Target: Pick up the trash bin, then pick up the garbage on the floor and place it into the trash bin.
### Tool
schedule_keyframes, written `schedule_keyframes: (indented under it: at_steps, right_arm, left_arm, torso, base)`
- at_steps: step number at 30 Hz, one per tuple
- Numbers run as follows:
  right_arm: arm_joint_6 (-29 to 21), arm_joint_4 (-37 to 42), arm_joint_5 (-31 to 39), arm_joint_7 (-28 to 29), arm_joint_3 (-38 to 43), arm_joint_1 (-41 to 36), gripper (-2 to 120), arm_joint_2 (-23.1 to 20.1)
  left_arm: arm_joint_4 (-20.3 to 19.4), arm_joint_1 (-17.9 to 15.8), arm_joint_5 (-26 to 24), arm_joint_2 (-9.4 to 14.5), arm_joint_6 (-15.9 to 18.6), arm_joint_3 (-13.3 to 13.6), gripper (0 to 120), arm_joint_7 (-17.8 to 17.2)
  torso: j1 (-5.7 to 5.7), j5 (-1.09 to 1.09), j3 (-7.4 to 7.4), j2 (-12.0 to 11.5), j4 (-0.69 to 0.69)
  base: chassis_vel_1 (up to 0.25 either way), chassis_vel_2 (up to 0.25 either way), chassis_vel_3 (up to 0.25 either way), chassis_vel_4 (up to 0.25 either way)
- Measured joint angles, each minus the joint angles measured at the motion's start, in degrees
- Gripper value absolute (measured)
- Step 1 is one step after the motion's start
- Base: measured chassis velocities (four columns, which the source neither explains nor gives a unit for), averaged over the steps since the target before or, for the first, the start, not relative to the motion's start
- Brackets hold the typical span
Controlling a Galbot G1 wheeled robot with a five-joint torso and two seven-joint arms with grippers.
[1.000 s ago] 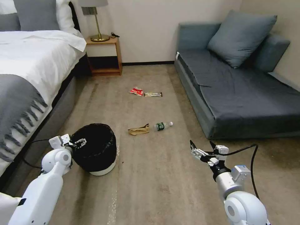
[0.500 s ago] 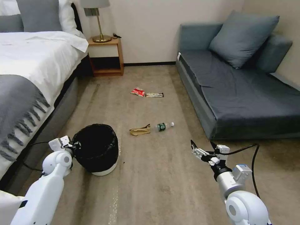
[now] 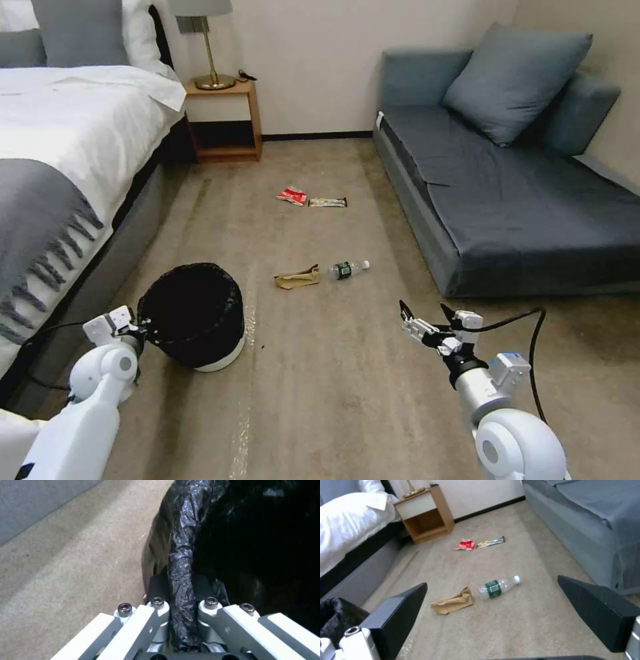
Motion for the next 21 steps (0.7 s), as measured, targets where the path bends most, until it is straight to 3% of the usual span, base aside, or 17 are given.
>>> schedule_keyframes:
  at_steps: [13, 17, 18, 21]
  right_arm:
    - [0.5, 1.9, 0.2, -0.7, 0.2, -2.0, 100, -0.2]
    - [1.6, 2.8, 0.5, -0.9, 0.5, -2.8, 100, -0.7]
    - [1.6, 2.8, 0.5, -0.9, 0.5, -2.8, 100, -0.7]
    - [2.8, 3.5, 0.9, -2.1, 0.8, -3.5, 100, -0.9]
  left_arm:
    - [-11.2, 6.0, 7.7, -1.5, -3.6, -1.5, 5, -0.5]
    - [-16.5, 8.3, 13.1, -2.2, -5.3, -1.9, 5, -0.2]
    - [-16.5, 8.3, 13.1, -2.2, -5.3, -1.9, 5, -0.2]
    - [-18.0, 9.7, 19.4, -2.9, -8.1, -2.4, 4, 0.0]
  torso:
    - [0.00, 0.14, -0.02, 0.0, 0.01]
    - [0.00, 0.15, -0.02, 0.0, 0.01]
    - [0.00, 0.15, -0.02, 0.0, 0.01]
    - [0.00, 0.16, -0.03, 0.0, 0.02]
  base:
    - [0.000, 0.000, 0.000, 0.000]
    - [0.000, 0.000, 0.000, 0.000]
    - [0.000, 0.000, 0.000, 0.000]
    - [0.000, 0.000, 0.000, 0.000]
